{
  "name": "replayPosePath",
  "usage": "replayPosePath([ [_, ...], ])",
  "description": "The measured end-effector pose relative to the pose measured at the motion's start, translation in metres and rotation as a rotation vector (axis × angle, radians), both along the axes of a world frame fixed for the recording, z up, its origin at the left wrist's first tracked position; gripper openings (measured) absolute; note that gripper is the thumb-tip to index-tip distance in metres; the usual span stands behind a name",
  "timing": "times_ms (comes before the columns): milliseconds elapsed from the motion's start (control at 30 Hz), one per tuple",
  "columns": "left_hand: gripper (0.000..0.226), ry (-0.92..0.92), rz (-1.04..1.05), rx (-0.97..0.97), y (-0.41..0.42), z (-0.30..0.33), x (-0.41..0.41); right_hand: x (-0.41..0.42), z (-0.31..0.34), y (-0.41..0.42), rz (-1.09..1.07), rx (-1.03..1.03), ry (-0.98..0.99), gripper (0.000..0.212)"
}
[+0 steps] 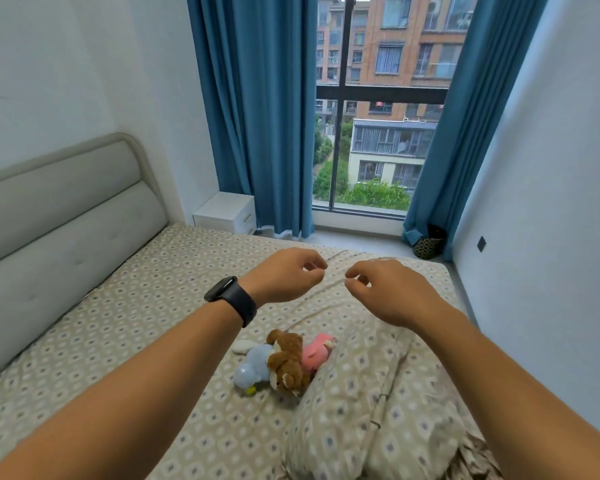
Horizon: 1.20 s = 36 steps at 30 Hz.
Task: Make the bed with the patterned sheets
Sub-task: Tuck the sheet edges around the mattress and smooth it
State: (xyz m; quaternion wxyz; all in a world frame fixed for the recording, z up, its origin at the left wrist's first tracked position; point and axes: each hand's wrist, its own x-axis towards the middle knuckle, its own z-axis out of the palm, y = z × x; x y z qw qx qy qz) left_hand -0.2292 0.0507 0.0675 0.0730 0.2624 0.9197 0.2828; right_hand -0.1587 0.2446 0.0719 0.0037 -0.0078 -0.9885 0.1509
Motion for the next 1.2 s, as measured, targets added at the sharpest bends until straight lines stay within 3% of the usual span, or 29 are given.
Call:
replayPosePath([
  [700, 0.03, -0.11, -0.29, -0.014, 0.232, -0.069, 0.148, 0.195, -0.058, 0.22, -0.376, -0.14, -0.064, 0.033],
  [900, 0.029, -0.056, -0.129, -0.035, 0.286, -0.073, 0.188, 0.224, -0.08, 0.291, -0.228, -0.21, -0.033, 0.034],
  [1200, 0.028, -0.143, 0.042, -0.004, 0.38, -0.07, 0.277, 0.257, -0.067, 0.382, -0.024, -0.214, -0.048, 0.036],
])
